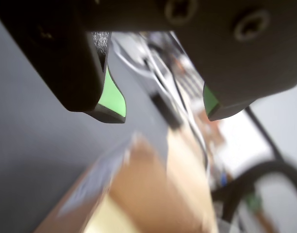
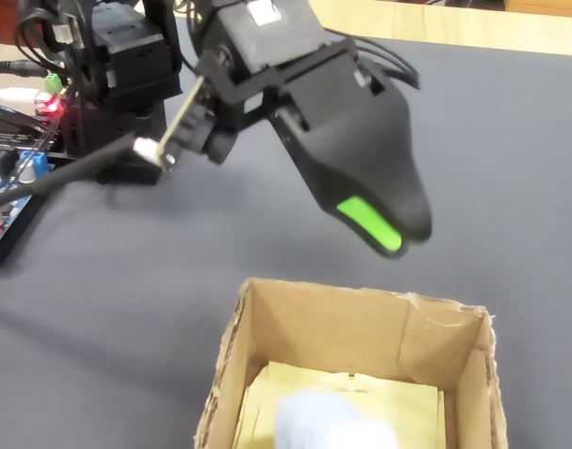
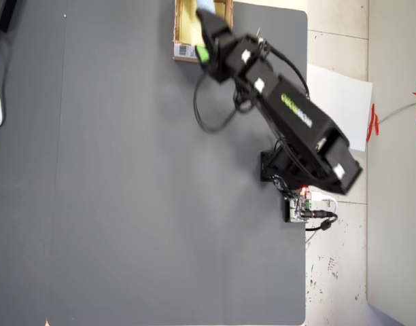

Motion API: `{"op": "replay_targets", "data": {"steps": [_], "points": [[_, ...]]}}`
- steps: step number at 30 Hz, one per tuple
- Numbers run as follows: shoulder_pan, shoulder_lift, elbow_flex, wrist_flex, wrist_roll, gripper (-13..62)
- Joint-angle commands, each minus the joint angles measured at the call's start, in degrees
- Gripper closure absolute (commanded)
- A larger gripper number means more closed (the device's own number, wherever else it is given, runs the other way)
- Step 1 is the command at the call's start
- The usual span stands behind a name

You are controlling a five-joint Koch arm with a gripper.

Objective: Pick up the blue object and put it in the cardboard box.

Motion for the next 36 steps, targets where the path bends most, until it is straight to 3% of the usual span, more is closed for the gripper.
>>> {"op": "replay_targets", "data": {"steps": [1,19,36], "points": [[-3.87,5.62,-0.44,-7.91,7.03,16.7],[-31.73,27.33,25.49,-11.69,17.58,15.7],[-37.27,30.23,44.82,-11.78,22.15,15.6]]}}
